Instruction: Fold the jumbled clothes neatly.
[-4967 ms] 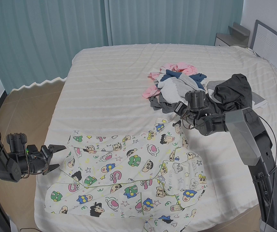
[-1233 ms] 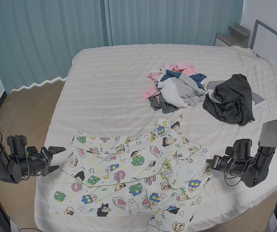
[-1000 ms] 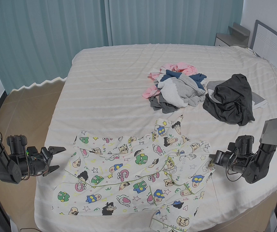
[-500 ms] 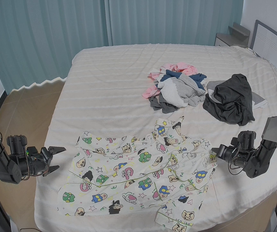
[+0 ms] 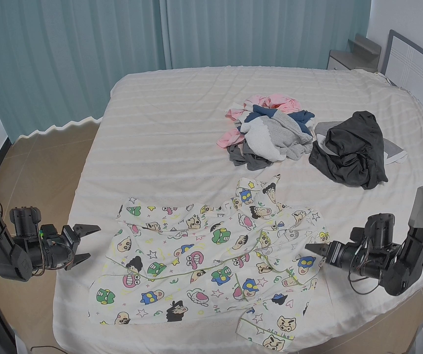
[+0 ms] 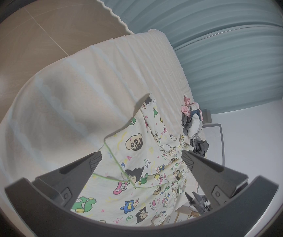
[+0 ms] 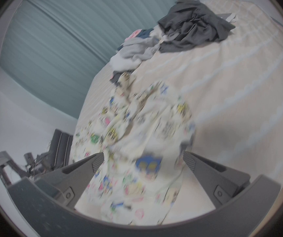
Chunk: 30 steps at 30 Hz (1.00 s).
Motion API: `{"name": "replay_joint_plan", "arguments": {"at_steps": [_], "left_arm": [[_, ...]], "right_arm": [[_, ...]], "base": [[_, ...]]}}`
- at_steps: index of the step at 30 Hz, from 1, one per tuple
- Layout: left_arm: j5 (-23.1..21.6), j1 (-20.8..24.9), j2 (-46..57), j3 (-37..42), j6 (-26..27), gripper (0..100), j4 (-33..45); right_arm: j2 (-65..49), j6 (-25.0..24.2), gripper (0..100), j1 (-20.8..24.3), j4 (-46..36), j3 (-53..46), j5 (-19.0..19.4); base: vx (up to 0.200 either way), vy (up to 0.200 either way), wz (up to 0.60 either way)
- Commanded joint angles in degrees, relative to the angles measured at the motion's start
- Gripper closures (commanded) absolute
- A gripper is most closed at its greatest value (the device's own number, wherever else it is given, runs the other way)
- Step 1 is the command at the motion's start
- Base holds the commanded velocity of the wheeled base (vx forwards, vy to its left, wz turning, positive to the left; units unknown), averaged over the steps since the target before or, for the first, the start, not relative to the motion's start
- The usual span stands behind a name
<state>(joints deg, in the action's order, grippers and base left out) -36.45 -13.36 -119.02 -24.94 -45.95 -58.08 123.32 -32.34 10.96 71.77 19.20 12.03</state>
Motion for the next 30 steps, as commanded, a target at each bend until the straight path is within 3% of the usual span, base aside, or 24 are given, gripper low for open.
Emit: {"name": "replay_joint_plan", "arguments": {"at_steps": [1,9,19,24,30], "left_arm": [[0.3,0.1,2.6,0.2,0.0,0,0.0],[2.3,2.1,8.3,1.7,-0.7,0,0.1],[3.2,2.2,8.2,12.2,-0.7,0,0.3],[7.3,2.2,5.9,12.4,-0.5,0,0.1],[6.8,2.5,5.0,12.8,-0.6,0,0.1]], "right_arm": [[-4.3,-2.5,0,10.2,4.9,-10.4,-0.9],[0.7,-4.6,0,16.4,7.7,-13.8,-5.7],[6.5,-5.5,0,18.9,11.0,-15.2,-5.9],[12.7,-5.6,0,21.2,16.2,-14.8,-9.2],[14.2,-5.9,0,22.1,16.1,-12.9,-10.0]], "base": [[-0.200,0.000,0.00],[-0.200,0.000,0.00],[0.000,0.000,0.00],[0.000,0.000,0.00],[0.000,0.000,0.00]]}}
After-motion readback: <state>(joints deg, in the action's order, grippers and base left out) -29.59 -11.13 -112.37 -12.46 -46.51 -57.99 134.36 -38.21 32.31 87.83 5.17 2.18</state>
